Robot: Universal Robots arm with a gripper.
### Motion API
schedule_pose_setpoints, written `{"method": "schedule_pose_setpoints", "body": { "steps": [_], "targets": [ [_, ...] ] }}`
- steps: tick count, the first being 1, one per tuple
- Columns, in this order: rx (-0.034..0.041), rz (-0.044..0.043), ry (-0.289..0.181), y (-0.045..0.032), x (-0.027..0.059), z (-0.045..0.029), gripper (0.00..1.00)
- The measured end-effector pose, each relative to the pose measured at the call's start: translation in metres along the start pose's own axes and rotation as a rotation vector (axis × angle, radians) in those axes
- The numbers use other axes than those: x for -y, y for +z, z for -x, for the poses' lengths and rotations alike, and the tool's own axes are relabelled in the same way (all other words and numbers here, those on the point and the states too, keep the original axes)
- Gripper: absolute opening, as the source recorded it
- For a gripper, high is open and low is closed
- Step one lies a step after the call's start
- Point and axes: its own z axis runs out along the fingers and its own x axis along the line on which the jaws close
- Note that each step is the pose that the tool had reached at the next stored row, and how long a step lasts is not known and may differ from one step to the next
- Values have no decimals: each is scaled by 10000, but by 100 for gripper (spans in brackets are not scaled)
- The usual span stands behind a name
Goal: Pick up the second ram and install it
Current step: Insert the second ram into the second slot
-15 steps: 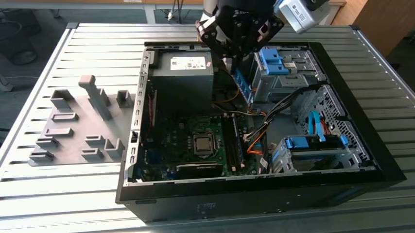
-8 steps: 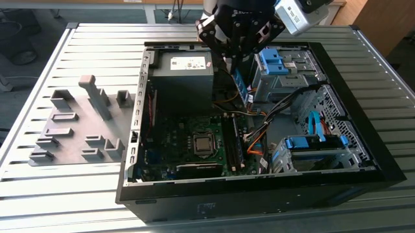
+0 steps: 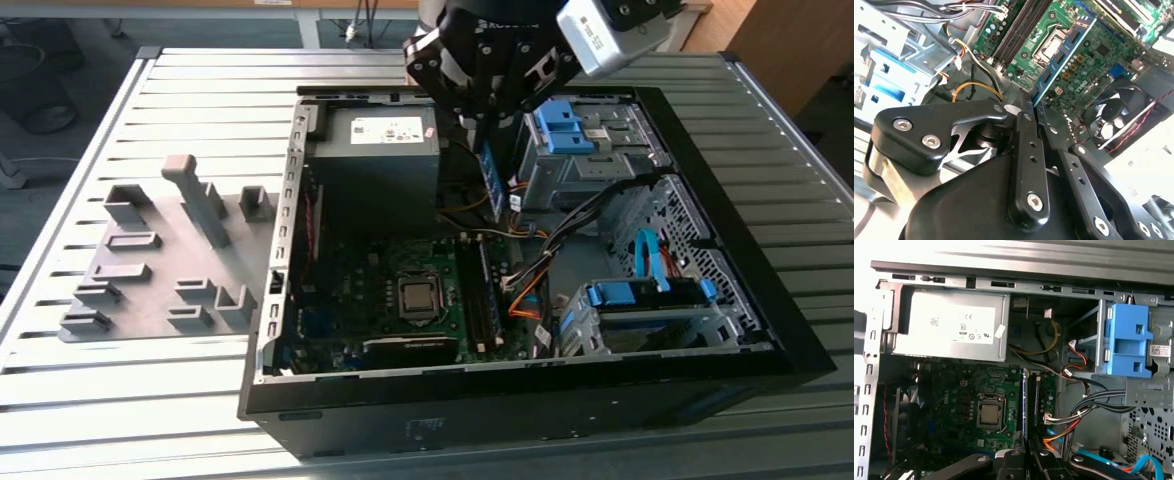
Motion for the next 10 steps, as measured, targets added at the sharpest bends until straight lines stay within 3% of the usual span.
{"method": "schedule_pose_setpoints", "body": {
  "steps": [7,10],
  "targets": [
    [23,-16,764,2,0,2,14],
    [25,-24,850,3,0,3,14]
  ]
}}
